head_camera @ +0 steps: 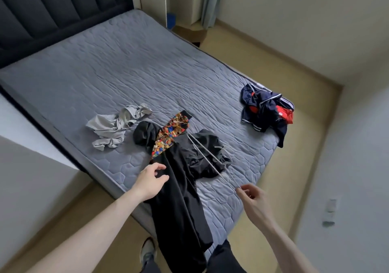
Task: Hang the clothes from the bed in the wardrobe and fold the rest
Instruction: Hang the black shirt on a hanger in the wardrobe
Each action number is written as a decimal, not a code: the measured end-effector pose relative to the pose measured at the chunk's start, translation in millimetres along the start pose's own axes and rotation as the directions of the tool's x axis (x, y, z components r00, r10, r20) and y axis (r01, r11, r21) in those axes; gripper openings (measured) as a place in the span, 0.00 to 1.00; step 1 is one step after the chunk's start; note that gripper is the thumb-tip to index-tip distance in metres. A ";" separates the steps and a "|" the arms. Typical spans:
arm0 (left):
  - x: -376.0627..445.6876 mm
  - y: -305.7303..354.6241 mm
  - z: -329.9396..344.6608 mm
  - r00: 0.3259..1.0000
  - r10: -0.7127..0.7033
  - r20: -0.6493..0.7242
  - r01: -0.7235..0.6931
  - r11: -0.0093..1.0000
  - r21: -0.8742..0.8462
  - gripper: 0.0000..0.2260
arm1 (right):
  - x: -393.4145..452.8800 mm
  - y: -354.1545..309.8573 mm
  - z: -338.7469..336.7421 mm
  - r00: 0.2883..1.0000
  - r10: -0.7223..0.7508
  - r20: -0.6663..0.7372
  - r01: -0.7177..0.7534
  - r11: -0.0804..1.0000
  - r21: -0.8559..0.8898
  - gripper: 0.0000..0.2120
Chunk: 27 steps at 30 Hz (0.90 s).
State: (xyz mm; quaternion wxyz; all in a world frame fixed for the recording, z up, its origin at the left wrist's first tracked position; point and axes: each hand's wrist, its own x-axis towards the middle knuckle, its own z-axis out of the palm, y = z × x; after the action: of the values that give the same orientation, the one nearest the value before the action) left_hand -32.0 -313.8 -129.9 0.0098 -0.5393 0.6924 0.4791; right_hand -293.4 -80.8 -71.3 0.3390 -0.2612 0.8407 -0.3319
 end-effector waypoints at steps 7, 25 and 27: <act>68.3 44.7 91.7 0.986 -0.169 -0.002 0.168 0.977 0.131 0.13 | 123.8 43.0 -54.3 0.995 0.017 0.101 -0.015 1.000 -0.014 0.09; 325.0 -14.1 322.5 0.886 -0.464 -0.016 0.437 0.821 0.366 0.22 | 345.1 205.5 -7.4 0.974 0.080 0.214 -0.051 0.989 -0.139 0.24; 336.7 -35.6 326.3 0.821 -0.551 -0.147 0.570 0.776 0.270 0.22 | 356.0 221.6 0.8 0.973 0.082 0.215 -0.052 0.988 -0.144 0.24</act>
State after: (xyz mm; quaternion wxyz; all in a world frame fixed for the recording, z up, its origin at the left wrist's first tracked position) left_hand -310.0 -340.8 -508.1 0.2135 -0.7268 0.5653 0.3265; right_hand -565.9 -175.0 -375.9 0.4222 -0.2906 0.8272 -0.2304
